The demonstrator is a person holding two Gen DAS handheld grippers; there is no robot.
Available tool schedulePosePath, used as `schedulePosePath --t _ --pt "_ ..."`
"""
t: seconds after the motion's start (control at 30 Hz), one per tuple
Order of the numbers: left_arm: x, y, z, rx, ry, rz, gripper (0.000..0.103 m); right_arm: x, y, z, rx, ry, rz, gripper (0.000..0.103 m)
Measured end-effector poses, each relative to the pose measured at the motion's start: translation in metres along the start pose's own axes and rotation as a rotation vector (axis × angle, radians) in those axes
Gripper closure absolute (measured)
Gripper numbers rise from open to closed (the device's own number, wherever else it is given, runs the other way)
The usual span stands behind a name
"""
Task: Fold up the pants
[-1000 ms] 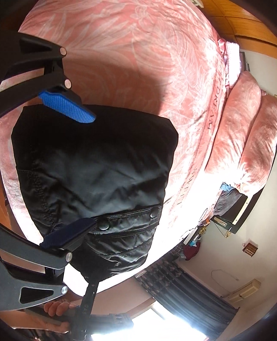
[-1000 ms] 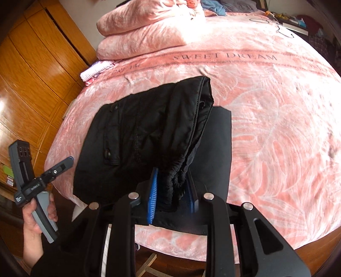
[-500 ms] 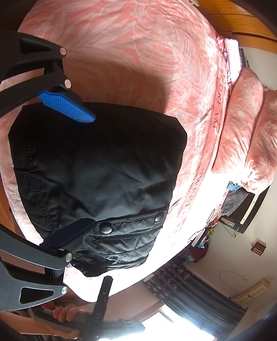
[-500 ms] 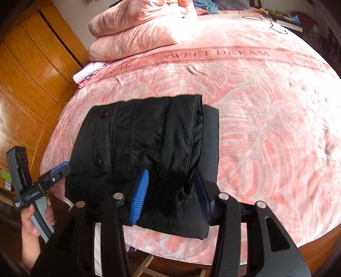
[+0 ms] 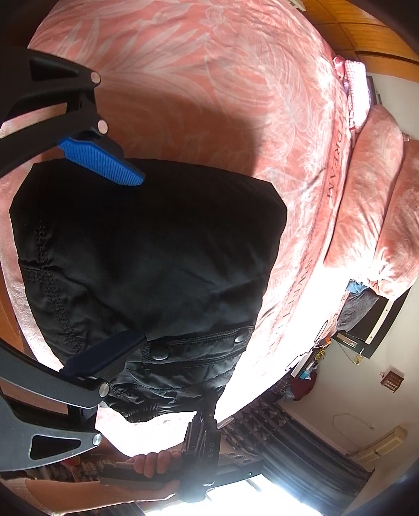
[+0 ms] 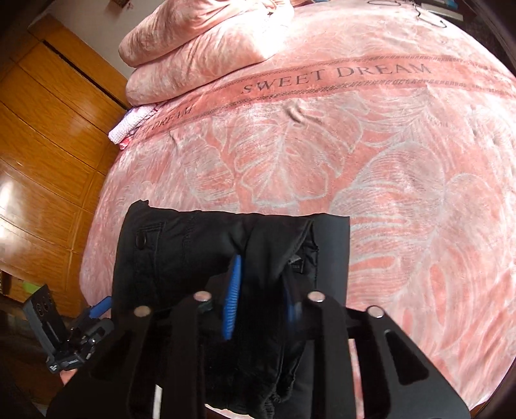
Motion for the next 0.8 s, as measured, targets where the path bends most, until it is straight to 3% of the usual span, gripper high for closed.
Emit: schedulePosePath --t 0.13,0.27,0.37,0.43,0.5,0.6,0.8 --pt "0.004 -0.002 0.001 -0.007 0.001 -0.001 0.011 -0.01 -0.01 0.006 -0.015 0.027 -0.053 0.099" --pt "0.009 0.0 0.001 0.001 -0.006 0.01 0.01 0.004 -0.007 -0.008 0.034 0.072 -0.02 0.097" --pt "0.011 0.002 0.001 0.01 -0.016 0.019 0.01 0.012 0.004 -0.014 0.032 0.082 -0.007 0.089" --pt "0.01 0.003 0.002 0.009 -0.017 0.019 0.01 0.003 0.009 -0.017 0.037 0.08 -0.028 0.073" --pt "0.008 0.003 0.002 -0.001 -0.014 0.018 0.01 -0.013 0.016 -0.02 0.033 0.079 -0.059 0.071" --pt "0.002 0.004 0.0 -0.003 -0.01 0.012 0.01 -0.033 0.036 -0.022 0.021 0.071 -0.08 0.059" --pt "-0.001 0.02 -0.004 0.007 -0.04 0.051 0.009 -0.047 0.086 -0.022 -0.026 0.099 -0.062 0.058"
Point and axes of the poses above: each gripper's, at about its wrist camera, not at the fingertips, and x roughly the way its jaws point, z to its left, y to its underside, the point moved 10 cm from there along x, roughly the way its jaws point, and after that the axes turned 13 degrees about y, right-handed, at the moved point
